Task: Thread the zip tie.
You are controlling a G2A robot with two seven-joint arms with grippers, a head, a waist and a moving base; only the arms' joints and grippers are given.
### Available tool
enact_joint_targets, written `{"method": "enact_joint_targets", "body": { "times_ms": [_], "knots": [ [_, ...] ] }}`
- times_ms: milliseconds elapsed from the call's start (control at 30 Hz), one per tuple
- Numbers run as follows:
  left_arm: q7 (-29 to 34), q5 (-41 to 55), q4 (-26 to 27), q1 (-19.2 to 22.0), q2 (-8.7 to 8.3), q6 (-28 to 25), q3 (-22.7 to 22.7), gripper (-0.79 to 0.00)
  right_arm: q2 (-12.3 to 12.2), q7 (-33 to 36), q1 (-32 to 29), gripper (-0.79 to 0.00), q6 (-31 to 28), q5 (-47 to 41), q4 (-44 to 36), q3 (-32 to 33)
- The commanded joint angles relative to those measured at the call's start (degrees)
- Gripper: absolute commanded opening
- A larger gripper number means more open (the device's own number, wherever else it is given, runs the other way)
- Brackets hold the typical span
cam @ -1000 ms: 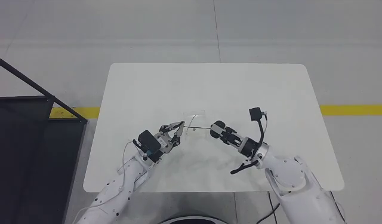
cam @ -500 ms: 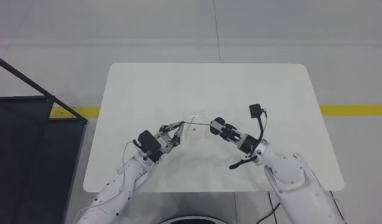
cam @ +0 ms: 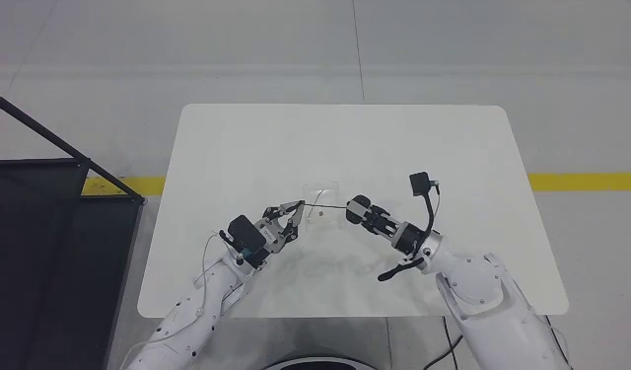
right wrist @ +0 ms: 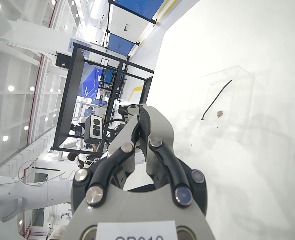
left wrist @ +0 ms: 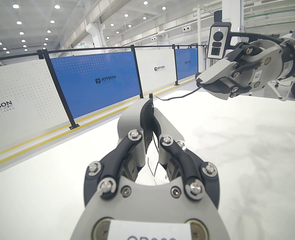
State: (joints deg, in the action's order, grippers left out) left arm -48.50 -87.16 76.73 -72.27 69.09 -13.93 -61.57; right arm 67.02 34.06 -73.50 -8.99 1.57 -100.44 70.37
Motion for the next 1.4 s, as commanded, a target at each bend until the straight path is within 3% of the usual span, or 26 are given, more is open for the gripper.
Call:
{"method": "enact_joint_targets", "body": {
  "times_ms": [0,1367],
  "knots": [
    [0.0,0.0,0.0,0.0,0.0,0.0,0.0,-0.785,0.03,-0.07,0.12,-0.785,0.14,-0.26,0.09,-0.1],
    [0.0,0.0,0.0,0.0,0.0,0.0,0.0,-0.785,-0.05,0.3,0.19,-0.785,1.47,-1.31,0.04,0.22]
  ]
}}
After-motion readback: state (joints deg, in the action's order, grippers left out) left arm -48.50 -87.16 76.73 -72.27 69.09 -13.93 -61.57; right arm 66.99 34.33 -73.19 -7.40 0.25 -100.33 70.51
